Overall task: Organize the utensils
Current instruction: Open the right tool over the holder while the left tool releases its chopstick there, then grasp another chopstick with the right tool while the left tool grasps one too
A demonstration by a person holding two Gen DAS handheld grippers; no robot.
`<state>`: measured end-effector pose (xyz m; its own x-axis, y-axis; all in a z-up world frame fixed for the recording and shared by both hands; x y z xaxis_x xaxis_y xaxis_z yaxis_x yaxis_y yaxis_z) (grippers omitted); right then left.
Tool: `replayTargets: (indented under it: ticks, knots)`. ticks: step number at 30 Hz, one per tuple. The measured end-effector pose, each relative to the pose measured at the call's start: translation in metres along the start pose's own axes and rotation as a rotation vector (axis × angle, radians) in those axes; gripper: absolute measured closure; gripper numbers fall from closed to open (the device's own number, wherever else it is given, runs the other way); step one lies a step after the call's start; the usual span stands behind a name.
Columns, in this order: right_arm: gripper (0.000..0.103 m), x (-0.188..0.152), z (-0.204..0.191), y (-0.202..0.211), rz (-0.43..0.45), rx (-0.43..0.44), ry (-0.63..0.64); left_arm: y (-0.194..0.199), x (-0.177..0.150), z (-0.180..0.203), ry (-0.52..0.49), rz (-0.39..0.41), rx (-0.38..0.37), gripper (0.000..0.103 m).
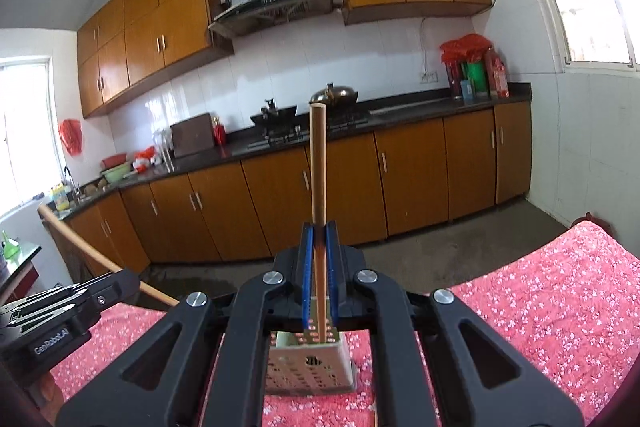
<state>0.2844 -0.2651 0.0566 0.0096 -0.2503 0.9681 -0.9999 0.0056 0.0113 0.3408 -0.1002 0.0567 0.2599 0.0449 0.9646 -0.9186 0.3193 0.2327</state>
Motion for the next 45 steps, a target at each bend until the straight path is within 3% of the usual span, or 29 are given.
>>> replayTargets:
  ticks: [4, 8, 18, 21, 23, 26, 31, 36, 37, 38, 40, 45]
  knots:
    - [0.094, 0.003, 0.003, 0.001, -0.013, 0.005, -0.008, 0.001, -0.001, -0.004, 0.018, 0.003, 0.005, 0.092]
    - [0.081, 0.012, 0.004, 0.006, -0.006, 0.011, -0.015, 0.013, 0.004, -0.012, 0.03, 0.024, 0.005, 0.084]
    - [0.08, 0.03, 0.029, 0.051, 0.016, -0.04, 0.004, 0.07, 0.014, -0.039, 0.05, 0.097, 0.067, 0.073]
    - [0.08, 0.007, 0.057, 0.063, -0.058, -0.097, 0.0, 0.087, -0.004, -0.058, 0.029, 0.069, 0.12, 0.071]
    - [0.08, -0.029, 0.076, 0.064, -0.167, -0.124, -0.009, 0.092, -0.029, -0.074, -0.001, 0.024, 0.174, 0.071]
    - [0.08, -0.096, 0.09, 0.063, -0.353, -0.126, -0.01, 0.092, -0.069, -0.094, 0.004, -0.062, 0.208, 0.071]
    - [0.081, -0.179, 0.086, 0.072, -0.547, -0.087, 0.001, 0.092, -0.141, -0.118, 0.057, -0.211, 0.237, 0.071]
    - [0.082, -0.217, 0.08, 0.076, -0.629, -0.094, 0.036, 0.091, -0.179, -0.12, 0.108, -0.293, 0.229, 0.071]
    - [0.087, -0.222, 0.08, 0.074, -0.642, -0.099, 0.048, 0.091, -0.186, -0.118, 0.116, -0.303, 0.224, 0.071]
    - [0.095, -0.221, 0.081, 0.072, -0.629, -0.105, 0.069, 0.09, -0.192, -0.116, 0.124, -0.315, 0.215, 0.072]
    - [0.095, -0.22, 0.086, 0.069, -0.624, -0.132, 0.112, 0.088, -0.202, -0.111, 0.134, -0.334, 0.199, 0.074]
    - [0.095, -0.219, 0.104, 0.065, -0.615, -0.201, 0.046, 0.084, -0.219, -0.1, 0.141, -0.374, 0.164, 0.085]
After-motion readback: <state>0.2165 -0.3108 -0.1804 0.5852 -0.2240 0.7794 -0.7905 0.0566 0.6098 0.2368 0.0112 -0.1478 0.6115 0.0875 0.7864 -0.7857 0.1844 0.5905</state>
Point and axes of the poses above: each gripper's, at about its wrist camera, not at the fingertips, and y roughly against the way its jaws point, z to its right, x to its top, the point moved 8 cm from there along -y, roughly the way its jaws point, and after that the axes turned 14 degrees about z, right-handed, at the moved point
